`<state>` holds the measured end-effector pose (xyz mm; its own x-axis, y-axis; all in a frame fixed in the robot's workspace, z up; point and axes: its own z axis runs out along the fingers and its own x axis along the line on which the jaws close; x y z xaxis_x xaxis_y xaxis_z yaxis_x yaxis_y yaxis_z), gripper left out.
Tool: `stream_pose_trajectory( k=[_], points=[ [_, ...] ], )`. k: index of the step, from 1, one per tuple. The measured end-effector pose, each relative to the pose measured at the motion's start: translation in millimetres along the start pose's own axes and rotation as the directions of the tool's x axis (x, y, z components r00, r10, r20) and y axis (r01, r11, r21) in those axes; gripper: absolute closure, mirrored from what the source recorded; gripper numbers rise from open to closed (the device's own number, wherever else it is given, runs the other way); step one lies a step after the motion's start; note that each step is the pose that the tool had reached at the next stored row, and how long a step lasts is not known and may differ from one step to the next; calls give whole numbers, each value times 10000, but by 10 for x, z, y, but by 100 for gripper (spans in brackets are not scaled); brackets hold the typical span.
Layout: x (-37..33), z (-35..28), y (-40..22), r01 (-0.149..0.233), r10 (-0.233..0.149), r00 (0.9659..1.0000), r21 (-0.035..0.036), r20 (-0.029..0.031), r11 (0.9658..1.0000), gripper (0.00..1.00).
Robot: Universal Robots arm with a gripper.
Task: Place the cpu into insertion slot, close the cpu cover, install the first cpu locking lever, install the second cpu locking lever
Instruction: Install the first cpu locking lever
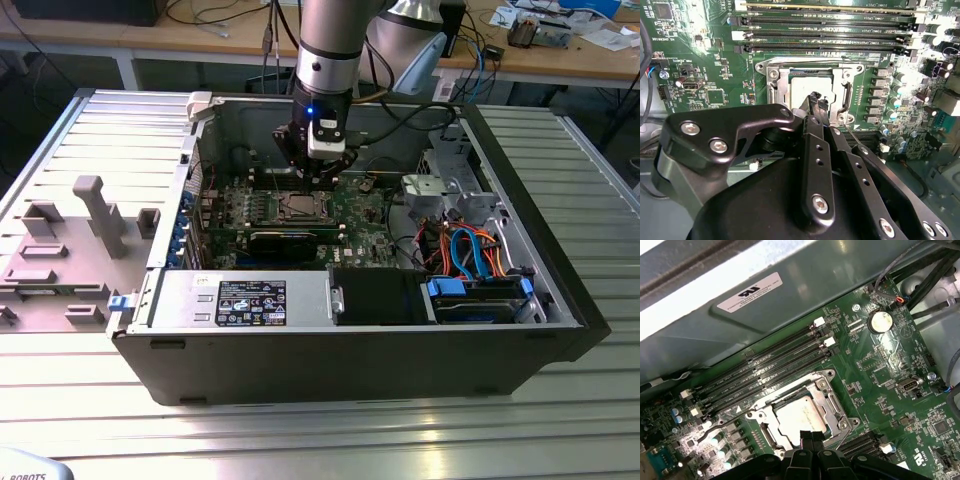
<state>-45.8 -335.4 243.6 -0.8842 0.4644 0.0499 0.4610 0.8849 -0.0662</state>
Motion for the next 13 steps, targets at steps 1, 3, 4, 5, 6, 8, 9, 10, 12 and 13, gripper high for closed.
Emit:
stream_pose_trajectory(
  k=[1,3,4,5,6,8,9,10,12,13],
  points=[
    [0,0,0,8,-8,10000,1,1,10000,89],
    [0,0,0,24,-24,10000,1,2,10000,89],
    [0,0,0,30,-30,10000,2,2,10000,89],
    [0,0,0,40,-40,10000,2,3,10000,89],
    [0,0,0,47,-47,10000,2,3,10000,89],
    [0,0,0,73,-73,10000,3,5,10000,89],
    [0,0,0,83,-83,10000,4,5,10000,89],
    [0,0,0,90,-90,10000,4,6,10000,89],
    [0,0,0,106,-106,9999,6,7,9999,89],
    [0,0,0,116,-116,9999,5,8,9999,89]
  ],
)
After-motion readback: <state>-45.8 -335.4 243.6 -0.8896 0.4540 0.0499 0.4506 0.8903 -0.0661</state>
